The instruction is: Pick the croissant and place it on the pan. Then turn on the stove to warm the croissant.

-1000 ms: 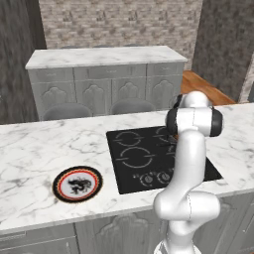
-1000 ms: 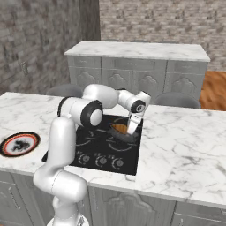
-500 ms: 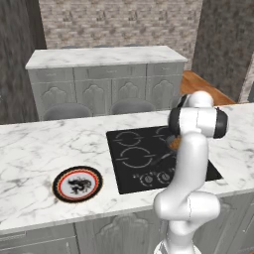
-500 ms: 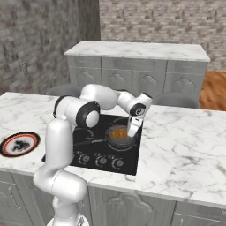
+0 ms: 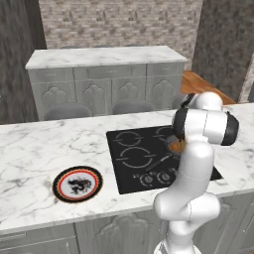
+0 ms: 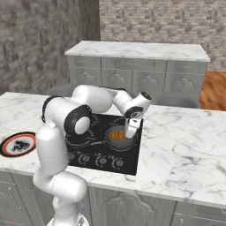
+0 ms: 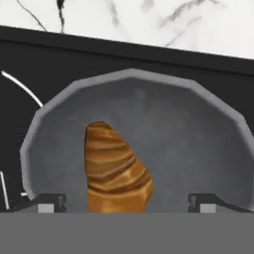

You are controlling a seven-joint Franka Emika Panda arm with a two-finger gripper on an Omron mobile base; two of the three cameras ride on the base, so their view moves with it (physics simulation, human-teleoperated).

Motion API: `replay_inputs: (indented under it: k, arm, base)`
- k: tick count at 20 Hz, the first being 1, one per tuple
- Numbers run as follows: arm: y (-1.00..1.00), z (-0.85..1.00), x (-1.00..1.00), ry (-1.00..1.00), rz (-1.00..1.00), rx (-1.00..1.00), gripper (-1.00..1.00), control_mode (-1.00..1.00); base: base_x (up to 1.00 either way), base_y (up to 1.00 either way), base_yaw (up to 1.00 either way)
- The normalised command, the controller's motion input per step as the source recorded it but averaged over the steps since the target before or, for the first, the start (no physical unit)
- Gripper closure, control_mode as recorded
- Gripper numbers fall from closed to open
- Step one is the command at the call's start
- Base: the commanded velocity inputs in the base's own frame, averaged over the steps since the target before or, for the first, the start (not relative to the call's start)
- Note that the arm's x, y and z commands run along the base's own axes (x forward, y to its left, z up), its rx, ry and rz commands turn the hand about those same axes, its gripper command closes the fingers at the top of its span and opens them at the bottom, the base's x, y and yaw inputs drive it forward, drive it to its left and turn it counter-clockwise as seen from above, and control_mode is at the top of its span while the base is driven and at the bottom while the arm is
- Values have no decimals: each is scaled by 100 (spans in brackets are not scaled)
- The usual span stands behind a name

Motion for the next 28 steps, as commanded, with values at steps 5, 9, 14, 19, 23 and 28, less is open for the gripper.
replay_inputs:
  k: [5, 9, 14, 19, 23, 28]
  arm:
    - [12, 43, -30, -32, 2, 0, -100, -100]
    - [-2, 19, -65, -34, 0, 0, -100, -100]
    - [0, 41, -56, -19, 0, -6, -100, -100]
    - [0, 47, -55, -8, 0, -11, -100, -100]
    - [0, 41, -43, 0, 5, -16, -100, -100]
    - [11, 13, -32, 3, 13, -23, -100, -100]
  base:
    - [0, 0, 0]
    - [0, 0, 0]
    - [0, 0, 0]
    - [0, 0, 0]
    - [0, 0, 0]
    - [0, 0, 0]
